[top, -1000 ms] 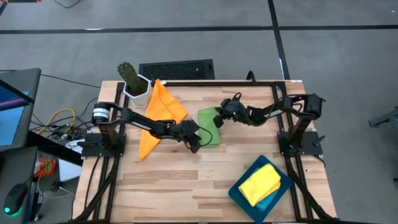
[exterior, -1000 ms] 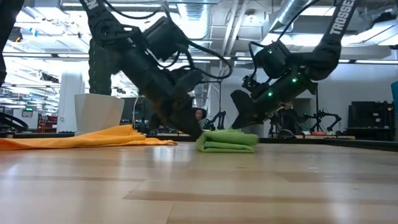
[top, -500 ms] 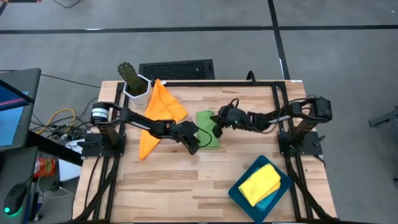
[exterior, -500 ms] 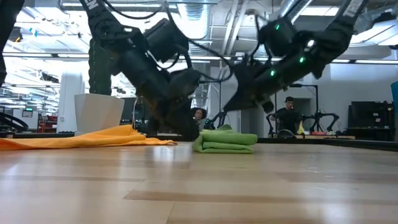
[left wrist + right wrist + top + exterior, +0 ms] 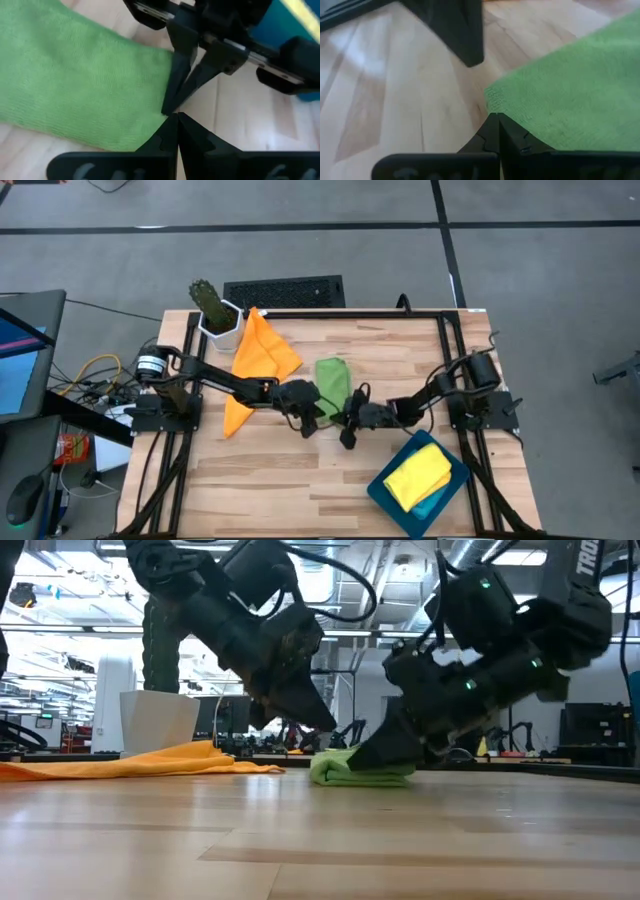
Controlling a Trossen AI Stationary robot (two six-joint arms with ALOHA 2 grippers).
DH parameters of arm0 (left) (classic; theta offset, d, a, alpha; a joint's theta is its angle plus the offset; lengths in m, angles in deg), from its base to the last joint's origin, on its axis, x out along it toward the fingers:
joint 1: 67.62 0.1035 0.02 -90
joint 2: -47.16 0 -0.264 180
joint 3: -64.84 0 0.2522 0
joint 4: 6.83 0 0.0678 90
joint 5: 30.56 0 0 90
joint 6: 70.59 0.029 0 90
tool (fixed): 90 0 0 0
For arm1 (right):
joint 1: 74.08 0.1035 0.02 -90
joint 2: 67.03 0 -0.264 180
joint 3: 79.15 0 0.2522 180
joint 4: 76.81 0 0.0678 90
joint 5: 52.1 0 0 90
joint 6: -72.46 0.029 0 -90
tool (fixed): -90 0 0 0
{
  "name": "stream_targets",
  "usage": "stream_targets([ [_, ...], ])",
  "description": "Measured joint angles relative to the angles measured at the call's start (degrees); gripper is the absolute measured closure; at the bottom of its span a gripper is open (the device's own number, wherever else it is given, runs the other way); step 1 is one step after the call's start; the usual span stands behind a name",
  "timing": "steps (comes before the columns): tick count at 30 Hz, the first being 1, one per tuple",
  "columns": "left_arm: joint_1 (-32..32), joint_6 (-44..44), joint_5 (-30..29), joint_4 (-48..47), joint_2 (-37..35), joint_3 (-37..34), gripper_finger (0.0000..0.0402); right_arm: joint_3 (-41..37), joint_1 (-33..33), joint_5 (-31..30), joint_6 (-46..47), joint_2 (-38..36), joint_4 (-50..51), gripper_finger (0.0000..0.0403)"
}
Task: Fold microfiber towels
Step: Fold the green microfiber towel
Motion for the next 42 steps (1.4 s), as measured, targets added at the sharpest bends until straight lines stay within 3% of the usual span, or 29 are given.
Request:
stream_targets([
  [4,-1.2,0.1,-4.4,0.9,2.5,-0.1,0.0401,0.0,1.2,-2.5,3.9,3.0,-1.8,0.0384],
  [10,-1.0,0.3,-4.8,2.2,4.6,-0.1,0.0401,0.2,2.1,-3.7,4.7,4.7,-3.1,0.0383],
  [14,-1.0,2.1,-5.3,2.4,4.6,-0.1,0.0401,-0.1,1.9,-2.1,4.4,-0.5,2.0,0.0387],
  [18,-1.0,2.1,-5.5,2.8,4.9,-0.1,0.0401,0.0,0.2,-3.7,-3.3,-7.8,4.3,0.0380],
  [22,-1.0,1.4,-5.0,4.6,6.0,-0.2,0.0401,0.1,-3.1,-5.1,-9.1,-10.3,5.8,0.0381],
  [25,-1.0,0.6,-4.9,6.3,7.4,-0.2,0.0401,-0.3,-6.6,-6.6,-9.8,-9.5,8.8,0.0388],
  [33,-1.0,-0.7,-5.0,7.8,9.2,-0.2,0.0401,-0.7,-15.7,-6.8,-9.5,-3.3,1.4,0.0378],
  [42,-1.0,-0.9,-4.7,7.2,9.2,-0.4,0.0401,-0.6,-17.4,-2.7,-8.3,-0.9,3.2,0.0387],
])
